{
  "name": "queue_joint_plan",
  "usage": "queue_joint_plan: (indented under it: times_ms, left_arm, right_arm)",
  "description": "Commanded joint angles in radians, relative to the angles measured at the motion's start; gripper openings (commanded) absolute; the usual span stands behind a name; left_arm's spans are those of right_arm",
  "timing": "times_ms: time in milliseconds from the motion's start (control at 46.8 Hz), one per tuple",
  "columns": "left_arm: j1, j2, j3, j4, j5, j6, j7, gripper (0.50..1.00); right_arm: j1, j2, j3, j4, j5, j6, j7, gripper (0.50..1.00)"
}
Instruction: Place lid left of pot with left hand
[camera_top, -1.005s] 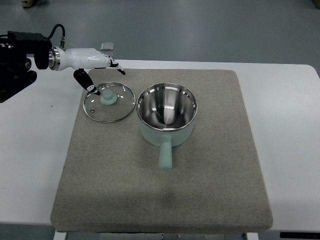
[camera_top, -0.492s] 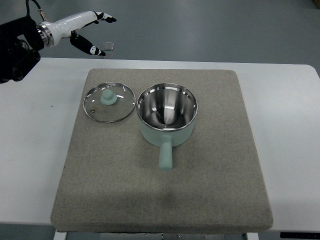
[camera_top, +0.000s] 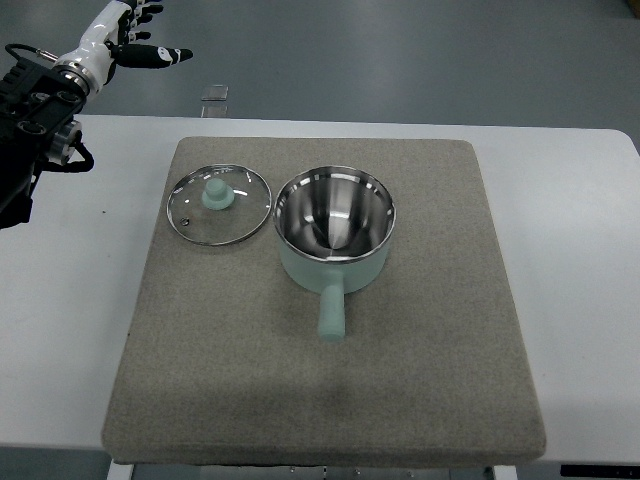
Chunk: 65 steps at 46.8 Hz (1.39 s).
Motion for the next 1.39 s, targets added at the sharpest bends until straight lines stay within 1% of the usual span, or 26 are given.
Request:
queue_joint_plan:
  times_ms: [0,86,278,385,492,642,898,1048,1176,1369]
  left_arm:
    - [0.028,-0.025,-0.01,0.005,-0.107,0.007,-0.001,0.906]
    - [0.048,-0.038,-0.06,0.006,-0.15,0.007,-0.003,0.904]
    - [0.102,-0.041,-0.31,0.0,-0.153,-0.01,-0.003,0.904]
    - [0.117,-0.041,-0.378,-0.001,-0.153,-0.01,-0.004,0.904]
    - [0.117,-0.042,-0.392,-0.001,-0.153,-0.01,-0.009,0.904]
    - [0.108,-0.075,-0.41,0.008,-0.153,-0.01,-0.009,0.904]
    - [0.103,-0.104,-0.538,0.009,-0.153,0.001,-0.009,0.902]
    - [0.113,-0.113,-0.538,0.011,-0.152,0.009,-0.01,0.906]
    - [0.116,-0.111,-0.533,0.011,-0.144,-0.007,-0.01,0.913]
    - [0.116,-0.113,-0.536,0.009,-0.143,-0.007,-0.01,0.913]
  right_arm:
    - [0.0,0.0,0.0,0.0,0.001,0.0,0.0,0.924]
    - [0.0,0.0,0.0,0.0,-0.001,0.0,0.0,0.924]
    - [0.0,0.0,0.0,0.0,0.001,0.0,0.001,0.923]
    - [0.0,0.0,0.0,0.0,0.001,0.0,0.001,0.924]
    - [0.0,0.0,0.0,0.0,0.001,0.0,0.0,0.921]
    - [0.0,0.0,0.0,0.0,-0.001,0.0,0.0,0.924]
    - [0.0,0.0,0.0,0.0,-0.001,0.0,0.0,0.921]
    - [0.0,0.0,0.0,0.0,-0.001,0.0,0.001,0.921]
    - [0.0,0.0,0.0,0.0,0.001,0.0,0.0,0.921]
    - [0.0,0.0,0.0,0.0,0.001,0.0,0.0,0.923]
